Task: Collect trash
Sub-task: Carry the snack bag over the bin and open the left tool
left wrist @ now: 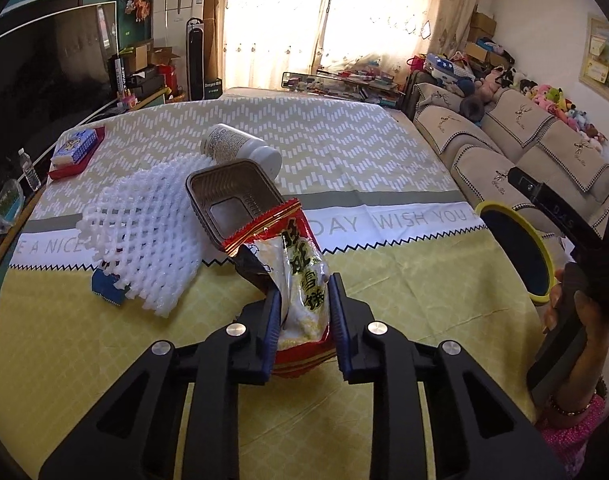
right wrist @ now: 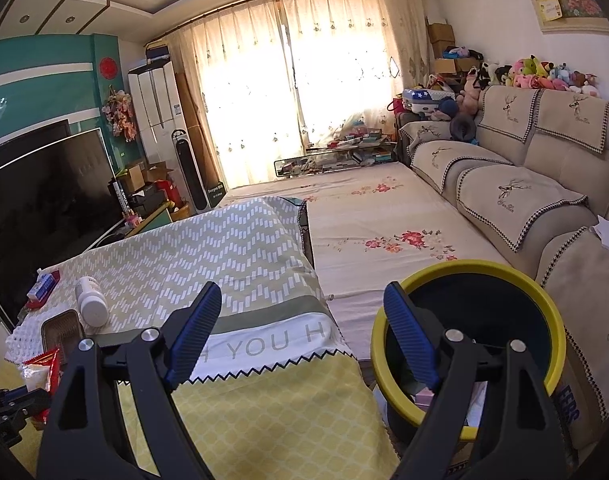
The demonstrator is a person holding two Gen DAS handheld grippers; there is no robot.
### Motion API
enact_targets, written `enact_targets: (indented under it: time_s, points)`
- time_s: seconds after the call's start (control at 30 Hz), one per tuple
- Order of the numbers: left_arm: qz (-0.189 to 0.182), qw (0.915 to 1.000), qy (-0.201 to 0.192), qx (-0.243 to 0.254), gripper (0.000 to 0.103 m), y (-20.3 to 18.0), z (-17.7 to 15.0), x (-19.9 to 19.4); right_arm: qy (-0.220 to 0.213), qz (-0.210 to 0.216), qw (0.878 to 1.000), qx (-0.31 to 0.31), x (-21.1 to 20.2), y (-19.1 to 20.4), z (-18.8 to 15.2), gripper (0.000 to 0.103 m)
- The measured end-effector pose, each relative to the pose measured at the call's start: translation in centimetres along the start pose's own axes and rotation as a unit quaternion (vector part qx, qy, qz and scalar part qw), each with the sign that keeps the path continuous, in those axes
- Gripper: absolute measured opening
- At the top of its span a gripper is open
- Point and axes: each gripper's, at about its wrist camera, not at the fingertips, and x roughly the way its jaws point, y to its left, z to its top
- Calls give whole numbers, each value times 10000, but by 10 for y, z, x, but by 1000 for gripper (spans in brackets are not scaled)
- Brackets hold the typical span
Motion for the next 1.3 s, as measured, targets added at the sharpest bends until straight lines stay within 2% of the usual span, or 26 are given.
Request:
enact_targets:
  time_s: [0.3, 0.47, 0.6, 0.73, 0.9, 1.03, 1.13, 1.3]
  points:
    - [-232, 9990, -240, 299, 24, -24, 18, -17, -215, -22, 9994, 273, -24, -24, 7, 79]
    - [-473, 9959, -310, 710, 24, -61, 37, -8, -474, -396, 9973, 398, -48, -55, 19, 79]
    - [-810, 9905, -247, 1086, 24, -100, 47, 8, -479, -806, 9947, 429, -56, -83, 20, 79]
    - [-1223, 9811, -185, 1489, 24, -149, 57, 24, -427, -1205, 9901, 572, -63, -115, 15, 79]
    - [-1700, 9642, -155, 2030, 24, -216, 66, 39, -462, -1704, 9807, 836, -74, -160, 12, 79]
    - [-2099, 9485, 84, 2371, 24, -269, 71, 62, -556, -1944, 9745, 976, -85, -183, 14, 79]
    - [-2247, 9387, 275, 2598, 24, -306, 72, 79, -566, -2056, 9716, 1021, -90, -196, 13, 79]
    - [-2330, 9345, 444, 2655, 34, -343, 77, 107, -557, -2085, 9706, 1070, -91, -203, 12, 79]
